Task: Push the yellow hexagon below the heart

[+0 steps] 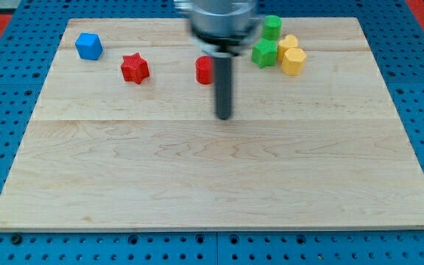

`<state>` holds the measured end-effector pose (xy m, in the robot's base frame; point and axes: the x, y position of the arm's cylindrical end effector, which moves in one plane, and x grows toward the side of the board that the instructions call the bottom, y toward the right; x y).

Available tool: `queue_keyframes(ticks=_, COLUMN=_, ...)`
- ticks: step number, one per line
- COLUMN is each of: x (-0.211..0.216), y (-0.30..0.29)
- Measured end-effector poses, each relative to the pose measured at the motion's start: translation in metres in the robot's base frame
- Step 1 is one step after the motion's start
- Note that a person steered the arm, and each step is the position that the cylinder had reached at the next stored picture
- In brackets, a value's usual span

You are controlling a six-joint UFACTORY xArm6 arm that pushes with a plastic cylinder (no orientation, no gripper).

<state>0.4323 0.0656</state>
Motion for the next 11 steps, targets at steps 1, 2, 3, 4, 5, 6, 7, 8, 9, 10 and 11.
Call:
queue_keyframes(ticks=1, x=-0.022, y=0.115)
queue_keyframes(ticks=2, x=-0.075, y=0.123)
queue_keyframes(ticks=3, x=-0.123, y=0.124)
queue_keyframes(ticks=4, x=-0.137, y=0.119)
queue_keyframes(ticks=5, x=-0.137, y=0.097)
queue_keyframes(ticks=6, x=-0.129, y=0.096)
queue_keyframes(ticks=7, x=-0.109, y=0.094)
queue_keyframes(ticks=8, x=-0.102, y=0.094)
queue_keyframes(ticks=9, x=-0.103, y=0.109)
queue_keyframes(ticks=10, x=-0.143, y=0.157)
queue_keyframes(ticks=11, x=-0.181, y=0.166)
